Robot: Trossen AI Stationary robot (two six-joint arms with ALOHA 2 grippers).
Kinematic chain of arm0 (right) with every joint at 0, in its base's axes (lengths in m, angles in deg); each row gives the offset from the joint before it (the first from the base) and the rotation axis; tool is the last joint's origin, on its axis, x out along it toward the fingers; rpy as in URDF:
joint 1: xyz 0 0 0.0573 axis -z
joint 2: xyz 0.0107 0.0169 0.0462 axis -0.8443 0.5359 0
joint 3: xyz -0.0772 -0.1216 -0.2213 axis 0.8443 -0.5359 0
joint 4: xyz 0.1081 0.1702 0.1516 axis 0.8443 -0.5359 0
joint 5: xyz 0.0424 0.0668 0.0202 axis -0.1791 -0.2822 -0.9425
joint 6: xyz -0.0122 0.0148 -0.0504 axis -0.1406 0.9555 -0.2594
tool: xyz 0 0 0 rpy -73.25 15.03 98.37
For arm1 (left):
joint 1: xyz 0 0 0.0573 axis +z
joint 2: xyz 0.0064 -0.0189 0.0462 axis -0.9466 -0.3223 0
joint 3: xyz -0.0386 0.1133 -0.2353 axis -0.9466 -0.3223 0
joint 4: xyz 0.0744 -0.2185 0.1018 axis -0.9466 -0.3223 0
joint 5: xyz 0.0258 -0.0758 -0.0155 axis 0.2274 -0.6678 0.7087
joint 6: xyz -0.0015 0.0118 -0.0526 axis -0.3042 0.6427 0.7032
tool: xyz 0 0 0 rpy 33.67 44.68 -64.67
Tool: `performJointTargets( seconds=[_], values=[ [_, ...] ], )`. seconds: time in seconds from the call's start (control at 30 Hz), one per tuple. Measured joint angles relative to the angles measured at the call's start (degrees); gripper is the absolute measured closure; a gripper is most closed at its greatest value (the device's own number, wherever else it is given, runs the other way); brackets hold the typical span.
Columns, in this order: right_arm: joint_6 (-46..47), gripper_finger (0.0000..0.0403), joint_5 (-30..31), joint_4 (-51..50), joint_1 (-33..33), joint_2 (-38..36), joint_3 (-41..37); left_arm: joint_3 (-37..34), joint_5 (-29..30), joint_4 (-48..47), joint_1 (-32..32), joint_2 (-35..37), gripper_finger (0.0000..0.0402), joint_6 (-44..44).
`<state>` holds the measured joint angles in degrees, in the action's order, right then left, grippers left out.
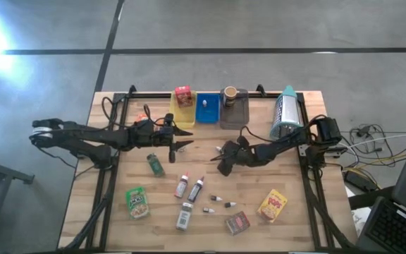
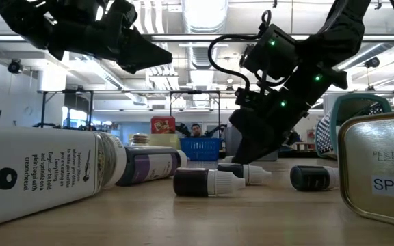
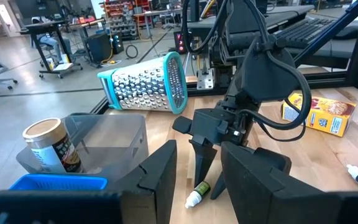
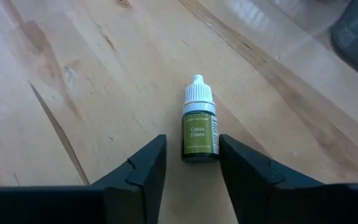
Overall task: Pick & Place Kitchen Items
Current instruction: Put the small green food coloring bottle into the blue bin
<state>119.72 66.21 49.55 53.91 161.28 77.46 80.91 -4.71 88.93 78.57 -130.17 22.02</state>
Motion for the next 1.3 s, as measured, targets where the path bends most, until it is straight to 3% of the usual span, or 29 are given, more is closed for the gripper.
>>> performJointTargets(
  seconds=[0.4,0.7,0.87,1.07,1.3],
  values=[
    [-0.4,0.0325,0.1,0.0,0.0,0.0,0.0,0.0,0.0,0.0,0.0,0.0,0.0268,0.0],
    [-0.5,0.0306,0.1,0.7,0.0,0.0,-0.1,0.0,0.0,0.0,0.0,0.0,0.0268,0.2],
    [-0.6,0.0318,0.3,1.1,0.0,-0.7,-0.2,0.0,0.0,0.0,0.0,0.0,0.0268,0.8],
    [-2.7,0.0332,1.5,0.9,-0.2,-6.6,-0.2,0.0,0.1,0.2,0.0,0.0,0.0268,4.2],
    [-9.0,0.031,3.9,-1.0,-0.9,-20.5,-0.8,0.0,0.1,2.2,0.0,0.0,0.0268,8.4]
  ],
)
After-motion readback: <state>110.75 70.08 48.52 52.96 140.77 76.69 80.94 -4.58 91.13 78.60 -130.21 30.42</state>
